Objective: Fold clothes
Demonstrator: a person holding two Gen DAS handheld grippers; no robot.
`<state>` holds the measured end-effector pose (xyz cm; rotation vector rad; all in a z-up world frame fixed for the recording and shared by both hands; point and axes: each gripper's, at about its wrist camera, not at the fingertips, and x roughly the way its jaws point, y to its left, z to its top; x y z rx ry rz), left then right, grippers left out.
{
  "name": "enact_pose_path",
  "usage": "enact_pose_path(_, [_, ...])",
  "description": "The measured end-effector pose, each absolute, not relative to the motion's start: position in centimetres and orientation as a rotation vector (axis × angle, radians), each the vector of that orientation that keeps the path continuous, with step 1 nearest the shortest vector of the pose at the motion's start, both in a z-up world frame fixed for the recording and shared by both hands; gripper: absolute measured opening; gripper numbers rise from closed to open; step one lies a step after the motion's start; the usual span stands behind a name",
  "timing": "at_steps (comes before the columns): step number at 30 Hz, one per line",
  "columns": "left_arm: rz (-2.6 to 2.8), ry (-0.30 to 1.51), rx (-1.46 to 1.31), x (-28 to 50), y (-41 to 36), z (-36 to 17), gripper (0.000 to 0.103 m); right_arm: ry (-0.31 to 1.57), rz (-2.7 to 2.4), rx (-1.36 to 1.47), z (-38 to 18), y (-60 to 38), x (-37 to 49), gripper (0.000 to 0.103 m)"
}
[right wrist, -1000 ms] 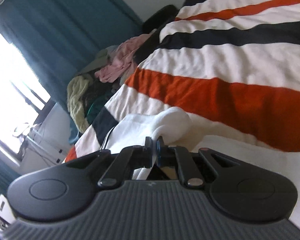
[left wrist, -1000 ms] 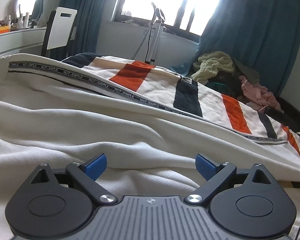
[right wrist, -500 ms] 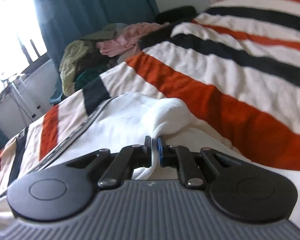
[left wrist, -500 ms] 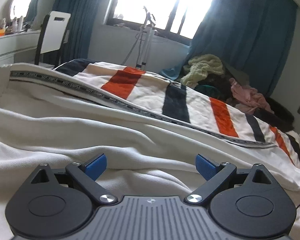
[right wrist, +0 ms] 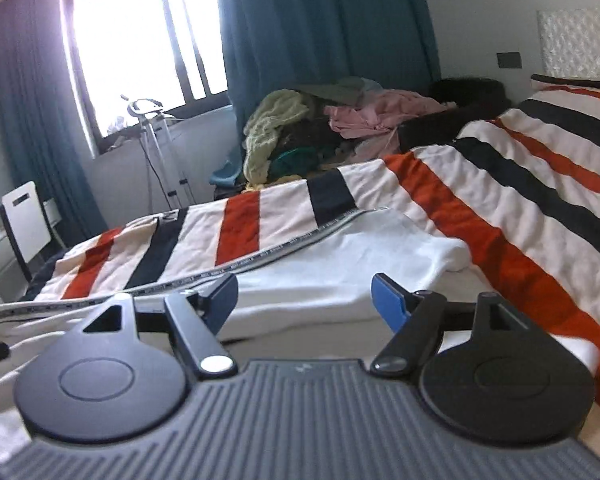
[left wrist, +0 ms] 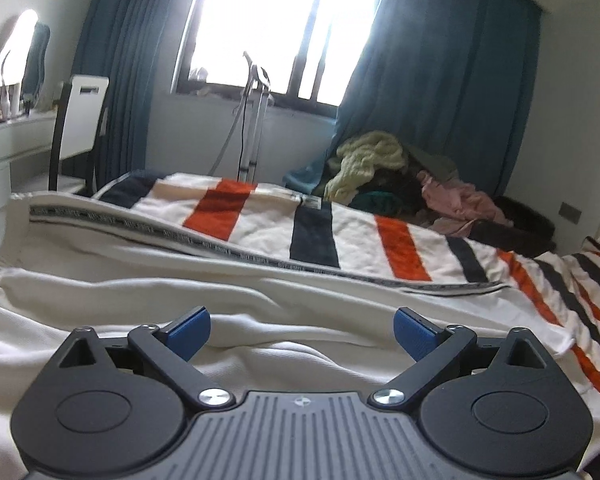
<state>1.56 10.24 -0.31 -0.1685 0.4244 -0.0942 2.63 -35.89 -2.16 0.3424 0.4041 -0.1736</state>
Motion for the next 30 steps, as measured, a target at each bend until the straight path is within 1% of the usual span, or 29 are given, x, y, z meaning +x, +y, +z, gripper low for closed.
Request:
enact_pose_path(5, [-0.086, 0.424, -0.163, 0.3, 10.4, -0.2, 0.101, 0.453, -0.449, 0.548, -3.7, -40.4, 1.7, 0.075])
enact_pose_path(9, [-0.078, 0.457, -0.156, 1.0, 10.4, -0.9, 0.101, 0.415, -0.708, 0.813, -6.3, -45.5, -0.7, 0.076])
enact_pose_path(11, [-0.076, 0.476, -0.158, 1.4, 10.4, -1.3, 0.101, 0.391, -0.809, 0.896, -7.3, -47.2, -2.2, 0.076])
enact_pose_path(14, [-0.073, 0.508, -0.169, 2.0, 10.5, -2.0, 0.101, 0.407, -0.939, 0.973, -9.1, -48.8, -3.5, 0.077])
enact_pose_path(17, [-0.069, 0.532, -0.184, 2.4, 10.6, -2.6, 0.101, 0.448, -0.924, 1.112, -11.7, -49.8, -4.0, 0.077])
enact_pose_path(22, [-0.061, 0.574, -0.229, 3.3, 11.0, -3.3, 0.101, 0.489, -0.732, 1.294, -14.6, -50.0, -2.8, 0.076])
enact_pose_path(26, [-0.044, 0.631, -0.314, 4.1, 12.0, -4.2, 0.101, 0.439, -0.621, 1.414, -15.9, -49.5, -1.5, 0.076])
enact_pose_path(27, [-0.034, 0.644, -0.33, 4.2, 12.2, -4.5, 0.101, 0.435, -0.613, 1.409, -15.8, -49.4, -1.2, 0.068])
enact_pose_path(28, [-0.025, 0.656, -0.345, 4.4, 12.5, -4.7, 0.101, 0.435, -0.614, 1.39, -15.7, -49.3, -0.9, 0.058])
enact_pose_path(29, [-0.013, 0.665, -0.358, 4.5, 12.7, -4.9, 0.101, 0.442, -0.617, 1.362, -15.4, -49.2, -0.6, 0.049])
enact_pose_path(30, [-0.001, 0.673, -0.374, 4.7, 13.0, -5.1, 0.101, 0.455, -0.621, 1.333, -15.2, -49.1, -0.3, 0.029])
